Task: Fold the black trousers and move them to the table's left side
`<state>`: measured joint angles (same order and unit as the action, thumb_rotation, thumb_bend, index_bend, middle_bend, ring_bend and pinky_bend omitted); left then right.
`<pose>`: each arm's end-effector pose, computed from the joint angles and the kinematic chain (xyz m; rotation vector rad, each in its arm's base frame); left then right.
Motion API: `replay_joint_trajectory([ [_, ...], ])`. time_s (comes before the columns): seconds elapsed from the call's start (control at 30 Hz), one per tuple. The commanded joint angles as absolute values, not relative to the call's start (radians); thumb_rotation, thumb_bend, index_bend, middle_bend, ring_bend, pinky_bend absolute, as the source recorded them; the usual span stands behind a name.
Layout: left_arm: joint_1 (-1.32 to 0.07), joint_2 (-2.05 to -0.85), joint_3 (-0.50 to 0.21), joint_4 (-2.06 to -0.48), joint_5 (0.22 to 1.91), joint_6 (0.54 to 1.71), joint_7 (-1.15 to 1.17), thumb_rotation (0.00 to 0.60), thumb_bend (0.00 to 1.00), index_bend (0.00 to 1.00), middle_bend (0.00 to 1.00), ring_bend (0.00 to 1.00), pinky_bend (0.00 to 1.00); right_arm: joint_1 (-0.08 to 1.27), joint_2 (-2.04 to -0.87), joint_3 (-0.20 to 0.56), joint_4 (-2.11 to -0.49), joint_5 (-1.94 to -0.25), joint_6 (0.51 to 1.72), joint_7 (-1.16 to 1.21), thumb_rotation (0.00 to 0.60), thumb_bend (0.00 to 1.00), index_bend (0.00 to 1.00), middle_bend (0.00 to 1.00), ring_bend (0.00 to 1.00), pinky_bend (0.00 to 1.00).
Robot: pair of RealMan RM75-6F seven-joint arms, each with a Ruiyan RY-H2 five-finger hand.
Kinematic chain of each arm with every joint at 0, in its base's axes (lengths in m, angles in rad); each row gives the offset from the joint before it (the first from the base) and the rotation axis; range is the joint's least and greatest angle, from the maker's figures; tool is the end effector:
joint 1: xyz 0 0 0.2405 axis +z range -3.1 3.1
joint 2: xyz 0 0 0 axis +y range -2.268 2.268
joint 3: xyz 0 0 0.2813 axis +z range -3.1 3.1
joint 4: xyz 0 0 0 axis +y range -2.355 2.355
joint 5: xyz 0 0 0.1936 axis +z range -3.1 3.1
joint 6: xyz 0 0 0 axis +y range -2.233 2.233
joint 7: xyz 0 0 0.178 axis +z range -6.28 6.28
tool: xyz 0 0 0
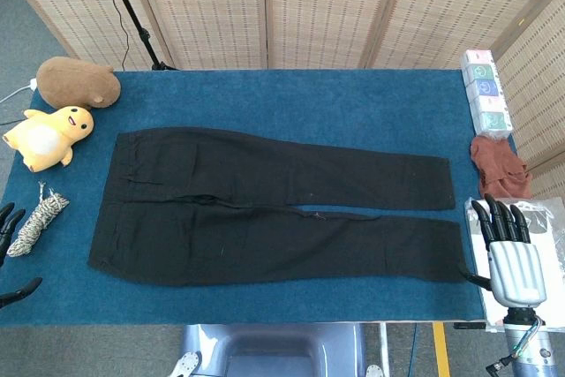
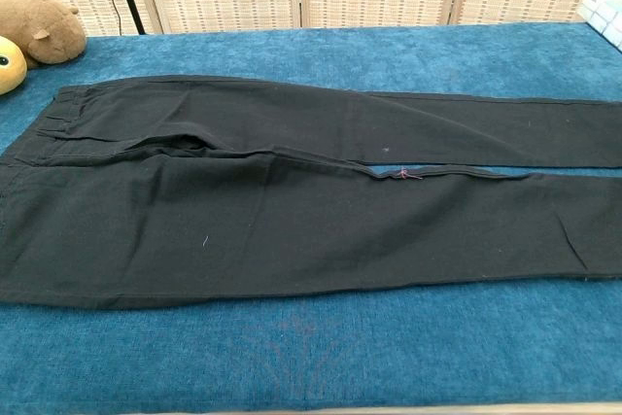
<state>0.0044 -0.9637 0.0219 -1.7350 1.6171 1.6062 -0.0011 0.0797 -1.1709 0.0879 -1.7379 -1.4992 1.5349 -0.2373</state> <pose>-0.3068 0.1723 0.2251 -1.4128 -0.8568 -0.9075 -0.2948 -0.2184 0.1734 1.3581 -0.8051 0.9083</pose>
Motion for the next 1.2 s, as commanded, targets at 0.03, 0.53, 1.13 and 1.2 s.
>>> replay_joint_trajectory([
  [0.03,0.003,-0.962,0.021,-1.737,1.613,1.600,0.002,0.600,0.00,0.00,0.00,0.00,0.00,0.081,-1.171,0.085,-1.739,-1.500,1.529,-0.241,0.600,0.00,0.00,0.00,0.00,0.00],
  [0.53,-0.007,-0.962,0.020,-1.750,1.602,1.571,0.018,0.600,0.00,0.00,0.00,0.00,0.00,0.113,-1.143,0.027,-1.747,-1.537,1.421,-0.261,0.600,0.00,0.00,0.00,0.00,0.00],
  [1.13,-0.007,-0.951,0.022,-1.756,1.593,1.560,-0.004,0.600,0.00,0.00,0.00,0.00,0.00,0.171,-1.300,-0.032,-1.587,-1.594,1.293,-0.360,0.600,0.00,0.00,0.00,0.00,0.00],
  [1.2,-0.007,-0.949,0.021,-1.757,1.592,1.558,-0.008,0.600,0.00,0.00,0.00,0.00,0.00,0.174,-1.321,-0.028,-1.557,-1.599,1.300,-0.357,0.600,0.00,0.00,0.00,0.00,0.00],
])
